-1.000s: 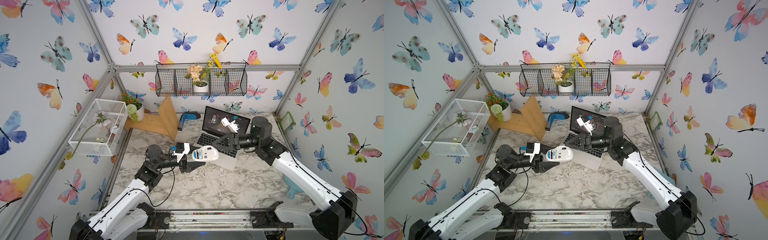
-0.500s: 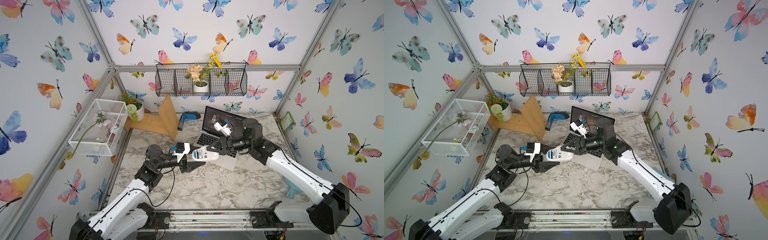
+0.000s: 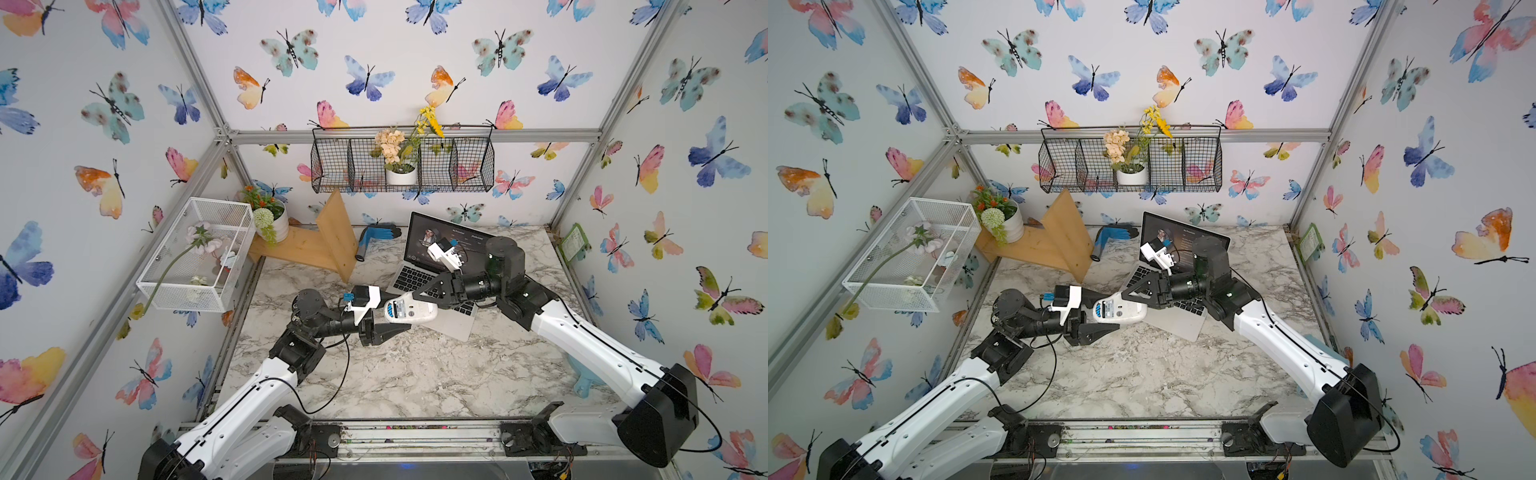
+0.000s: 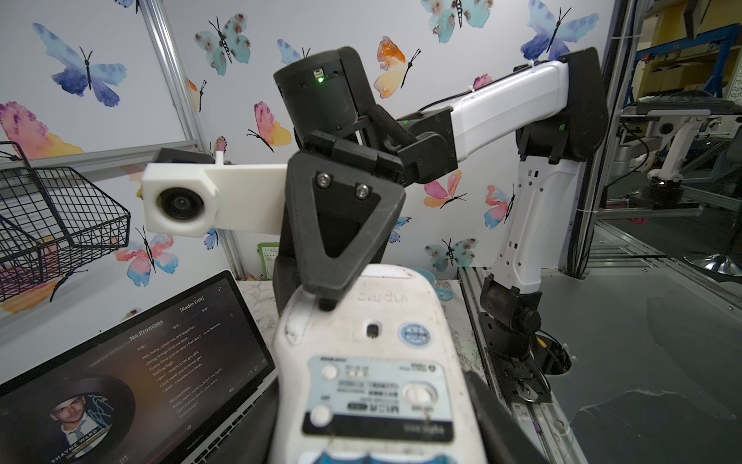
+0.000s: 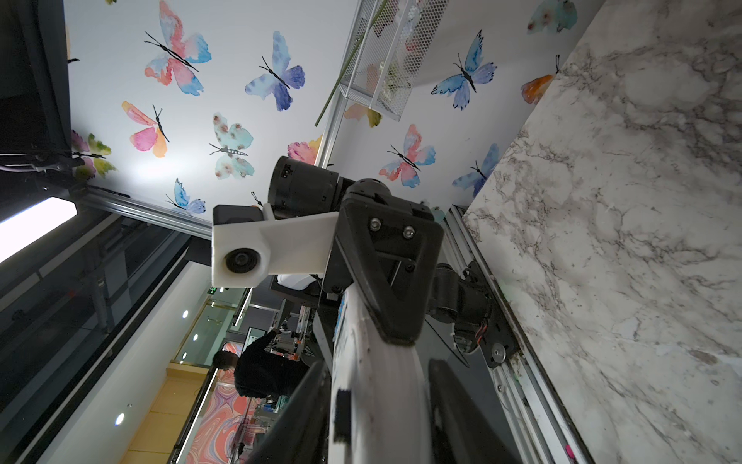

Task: Remove the wireless mouse receiver from the laptop
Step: Adjust the USB plug on the mouse.

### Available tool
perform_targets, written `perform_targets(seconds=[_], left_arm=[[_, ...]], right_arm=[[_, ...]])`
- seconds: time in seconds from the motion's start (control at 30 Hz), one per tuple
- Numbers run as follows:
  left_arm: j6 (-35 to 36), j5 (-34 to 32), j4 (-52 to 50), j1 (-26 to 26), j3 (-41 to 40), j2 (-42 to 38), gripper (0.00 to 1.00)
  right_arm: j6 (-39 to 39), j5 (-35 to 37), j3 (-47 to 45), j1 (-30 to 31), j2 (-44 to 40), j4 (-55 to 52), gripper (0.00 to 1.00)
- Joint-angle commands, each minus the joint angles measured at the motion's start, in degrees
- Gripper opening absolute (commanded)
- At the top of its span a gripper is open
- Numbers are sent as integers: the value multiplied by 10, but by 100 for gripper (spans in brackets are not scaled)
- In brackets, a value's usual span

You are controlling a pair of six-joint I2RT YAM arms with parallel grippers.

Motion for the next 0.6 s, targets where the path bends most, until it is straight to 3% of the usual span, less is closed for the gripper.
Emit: perform_targets(seconds=[0.0, 0.3, 0.33, 0.47, 0.53, 0.57], left_arm=[[5, -5, 5, 2, -2, -13, 0], [8, -5, 9, 2, -4, -13, 0], [7, -5, 9, 2, -5, -13, 0], [7, -4, 9, 2, -4, -12, 0], [6, -3, 9, 2, -4, -12, 0], [7, -4, 9, 2, -4, -12, 0]], right_arm=[[-4, 6, -2, 2, 4, 5, 38], [-8, 9, 0, 2, 9, 4, 16], [-10, 10, 1, 2, 9, 5, 19], [-7, 11, 8, 2, 6, 12, 49], [-4, 12, 12, 2, 6, 18, 52], [-4, 11, 12, 2, 7, 18, 49]])
